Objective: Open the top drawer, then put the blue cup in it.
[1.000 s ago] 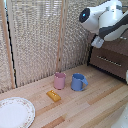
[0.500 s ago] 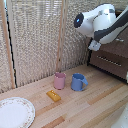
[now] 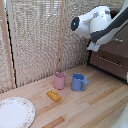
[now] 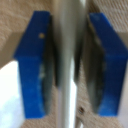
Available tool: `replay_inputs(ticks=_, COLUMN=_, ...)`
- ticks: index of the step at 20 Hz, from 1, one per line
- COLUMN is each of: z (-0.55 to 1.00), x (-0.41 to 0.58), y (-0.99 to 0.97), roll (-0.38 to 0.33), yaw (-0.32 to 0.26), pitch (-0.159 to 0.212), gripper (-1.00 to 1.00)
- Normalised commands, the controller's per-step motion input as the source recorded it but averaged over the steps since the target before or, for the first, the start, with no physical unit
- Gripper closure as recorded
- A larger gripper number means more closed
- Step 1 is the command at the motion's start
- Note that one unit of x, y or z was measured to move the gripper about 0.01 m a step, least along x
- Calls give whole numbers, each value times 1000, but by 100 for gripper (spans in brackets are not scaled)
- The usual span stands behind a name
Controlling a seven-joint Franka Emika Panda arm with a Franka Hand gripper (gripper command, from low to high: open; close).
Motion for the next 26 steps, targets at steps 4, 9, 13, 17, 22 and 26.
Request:
replay_inputs(ticks=4, z=489, x=-36, y=366, roll=-64, yaw=-125, pitch=-98, gripper=-100)
replay_inputs(ticks=9, z=369, x=-6, y=419, roll=28, yaw=-151, pitch=-158, gripper=-100)
replay_inputs(ticks=13, z=151, x=0, y=335, roll=226, yaw=-220, pitch=-80, gripper=-100)
replay_inputs(ticks=17, z=21, x=64, y=166, roll=348, yaw=-227, pitch=29, gripper=-100)
replay_inputs(ticks=22, z=0, x=118, y=162, roll=375, yaw=-210, pitch=64, gripper=-100)
replay_inputs(ticks=26, z=0, x=122, y=166, roll=375, yaw=-207, pitch=61, gripper=-100)
